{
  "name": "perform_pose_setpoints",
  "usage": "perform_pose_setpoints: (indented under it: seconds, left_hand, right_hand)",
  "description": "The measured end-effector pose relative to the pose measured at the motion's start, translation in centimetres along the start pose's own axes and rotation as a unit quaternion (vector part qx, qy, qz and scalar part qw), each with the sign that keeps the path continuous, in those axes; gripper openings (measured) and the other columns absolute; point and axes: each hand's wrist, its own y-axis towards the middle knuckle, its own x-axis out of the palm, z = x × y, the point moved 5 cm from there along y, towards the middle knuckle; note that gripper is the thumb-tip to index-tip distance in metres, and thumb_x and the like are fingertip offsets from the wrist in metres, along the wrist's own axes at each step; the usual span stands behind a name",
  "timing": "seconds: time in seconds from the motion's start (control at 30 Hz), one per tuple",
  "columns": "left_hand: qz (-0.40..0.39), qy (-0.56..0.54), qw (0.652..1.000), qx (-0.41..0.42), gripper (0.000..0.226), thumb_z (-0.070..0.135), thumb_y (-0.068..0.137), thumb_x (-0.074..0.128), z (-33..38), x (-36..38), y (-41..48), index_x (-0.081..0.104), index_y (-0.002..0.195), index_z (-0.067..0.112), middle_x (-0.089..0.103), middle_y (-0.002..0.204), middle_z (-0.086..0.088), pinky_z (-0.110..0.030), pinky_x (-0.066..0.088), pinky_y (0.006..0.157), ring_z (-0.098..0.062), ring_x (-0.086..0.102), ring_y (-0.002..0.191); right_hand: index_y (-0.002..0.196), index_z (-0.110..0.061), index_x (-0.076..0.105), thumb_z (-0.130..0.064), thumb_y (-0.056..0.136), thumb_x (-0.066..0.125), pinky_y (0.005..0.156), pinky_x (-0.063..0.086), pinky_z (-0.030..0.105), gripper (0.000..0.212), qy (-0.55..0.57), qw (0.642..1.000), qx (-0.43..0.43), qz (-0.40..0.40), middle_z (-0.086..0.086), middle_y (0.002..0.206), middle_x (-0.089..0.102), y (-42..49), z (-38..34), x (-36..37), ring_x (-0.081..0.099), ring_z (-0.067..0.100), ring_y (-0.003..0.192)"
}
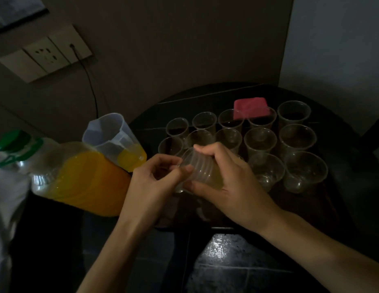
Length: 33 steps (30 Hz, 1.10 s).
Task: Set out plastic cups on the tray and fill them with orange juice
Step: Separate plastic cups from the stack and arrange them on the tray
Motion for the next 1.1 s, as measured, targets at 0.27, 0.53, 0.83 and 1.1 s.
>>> perform_pose_setpoints:
  seconds: [0.27, 0.53, 0.83, 1.1]
  left_hand:
    - [0.087, -0.093, 0.992, 0.002, 0.054, 0.065, 0.058, 0.070, -0.9, -4.2, -0.5, 0.073, 0.101, 0.033, 0.073, 0.107, 0.004, -0.036, 0.051, 0.073, -0.025, 0.068, 0.095]
    - [0.089, -0.034, 0.993, 0.075, 0.060, 0.053, 0.056, 0.081, -2.6, -8.7, -3.1, 0.070, 0.114, 0.039, 0.068, 0.119, 0.003, -0.046, 0.054, 0.089, -0.018, 0.066, 0.109]
    - [0.041, 0.237, 0.966, 0.099, 0.082, 0.057, 0.060, 0.074, -6.3, -5.2, -1.9, 0.061, 0.133, 0.023, 0.047, 0.117, 0.015, -0.020, 0.054, 0.083, -0.001, 0.056, 0.099]
    - [-0.008, 0.268, 0.956, 0.121, 0.077, 0.051, 0.060, 0.079, -7.2, -3.7, -1.4, 0.049, 0.130, 0.034, 0.045, 0.116, 0.025, -0.005, 0.044, 0.082, 0.009, 0.051, 0.105]
  right_hand:
    - [0.133, -0.031, 0.050, -0.059, 0.083, 0.069, 0.086, 0.048, 0.013, 0.060, -0.013, 1.000, 0.005, 0.001, -0.021, 0.123, 0.052, 0.0, 0.6, 0.4, 0.056, -0.001, 0.110]
    - [0.126, -0.029, 0.053, -0.055, 0.083, 0.070, 0.081, 0.052, 0.015, 0.053, 0.053, 0.996, 0.033, 0.059, -0.012, 0.111, 0.064, 0.4, 1.1, -1.3, 0.065, 0.008, 0.103]
    - [0.129, -0.023, 0.051, -0.049, 0.085, 0.070, 0.083, 0.053, 0.016, 0.054, 0.090, 0.994, 0.024, 0.062, -0.012, 0.112, 0.067, 0.4, 1.1, -0.5, 0.069, 0.006, 0.104]
    - [0.129, -0.028, 0.048, -0.051, 0.085, 0.068, 0.083, 0.053, 0.016, 0.053, 0.091, 0.993, 0.027, 0.070, -0.018, 0.115, 0.066, 0.3, 1.4, -0.4, 0.069, 0.005, 0.105]
